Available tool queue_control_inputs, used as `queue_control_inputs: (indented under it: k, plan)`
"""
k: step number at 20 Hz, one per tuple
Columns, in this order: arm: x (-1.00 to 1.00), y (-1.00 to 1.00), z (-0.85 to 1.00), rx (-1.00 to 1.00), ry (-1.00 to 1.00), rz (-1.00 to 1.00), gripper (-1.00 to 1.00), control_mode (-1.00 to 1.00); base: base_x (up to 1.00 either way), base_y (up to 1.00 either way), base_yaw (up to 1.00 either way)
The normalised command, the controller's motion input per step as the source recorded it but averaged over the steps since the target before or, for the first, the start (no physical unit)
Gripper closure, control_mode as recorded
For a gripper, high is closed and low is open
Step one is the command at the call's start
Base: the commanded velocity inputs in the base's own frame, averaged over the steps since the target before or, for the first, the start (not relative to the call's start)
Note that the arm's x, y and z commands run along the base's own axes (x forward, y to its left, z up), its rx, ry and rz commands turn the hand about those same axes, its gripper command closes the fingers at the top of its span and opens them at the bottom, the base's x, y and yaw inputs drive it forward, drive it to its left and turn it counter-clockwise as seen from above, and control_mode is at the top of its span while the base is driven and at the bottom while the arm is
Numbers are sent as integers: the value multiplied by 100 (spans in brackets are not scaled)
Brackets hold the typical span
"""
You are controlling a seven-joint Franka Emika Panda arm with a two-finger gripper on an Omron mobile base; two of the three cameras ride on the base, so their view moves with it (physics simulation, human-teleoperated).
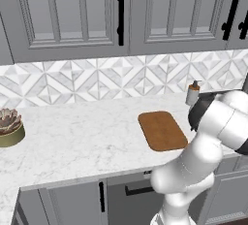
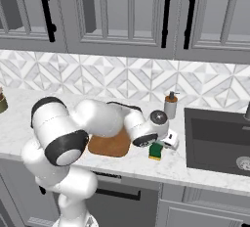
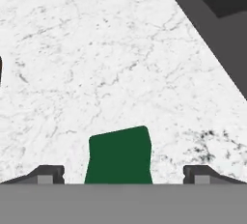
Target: Pick up the sponge from the counter and clean the cutting board by briefly scrubbing or pressing down on the cutting board. Once finished, release the sponge.
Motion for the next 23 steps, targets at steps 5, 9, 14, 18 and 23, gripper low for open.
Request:
queue_control_inputs:
  k: [5,9,14,18,23]
  plan:
    - [-59,85,100,-32,-3,0,-100,-100,0,0,0]
    - [-26,89,100,-24,7,0,-100,-100,0,0,0]
    - [-11,84,100,-15,14,0,-100,-100,0,0,0]
    - [-7,78,100,-11,17,0,-100,-100,0,0,0]
    - [-6,81,71,-5,19,5,-100,-100,0,0,0]
